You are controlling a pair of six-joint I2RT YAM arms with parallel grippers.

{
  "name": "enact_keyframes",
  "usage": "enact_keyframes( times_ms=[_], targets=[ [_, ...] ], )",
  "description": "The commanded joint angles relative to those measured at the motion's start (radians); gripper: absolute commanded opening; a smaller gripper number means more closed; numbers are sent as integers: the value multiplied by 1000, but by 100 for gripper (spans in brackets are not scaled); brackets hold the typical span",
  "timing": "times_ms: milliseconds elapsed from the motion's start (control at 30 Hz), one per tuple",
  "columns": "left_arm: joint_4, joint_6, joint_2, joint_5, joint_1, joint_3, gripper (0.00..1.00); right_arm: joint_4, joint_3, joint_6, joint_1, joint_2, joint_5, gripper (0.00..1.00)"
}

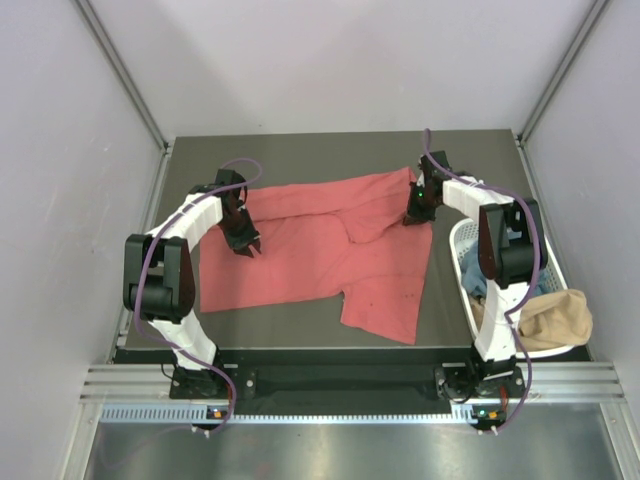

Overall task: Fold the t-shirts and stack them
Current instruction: Fold the tshirt

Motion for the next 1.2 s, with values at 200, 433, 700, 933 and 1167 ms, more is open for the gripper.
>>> enact_keyframes(
  times_ms=[200, 433, 700, 933, 1167],
  targets=[
    [-6, 3, -32, 2, 3, 8, 31, -48, 53, 10, -3, -42, -5, 0],
    [8, 0, -32, 12, 3, -6, 31, -124, 72, -7, -1, -78, 1, 0],
    [22, -6, -33, 15, 3, -23, 31, -216, 115, -25, -3, -105, -5, 0],
    [29, -6, -33, 16, 3, -34, 31, -285, 110, -39, -6, -119, -27, 0],
    [29, -7, -30, 16, 3, -34, 31, -330, 86, -54, -10, -121, -30, 0]
  ],
)
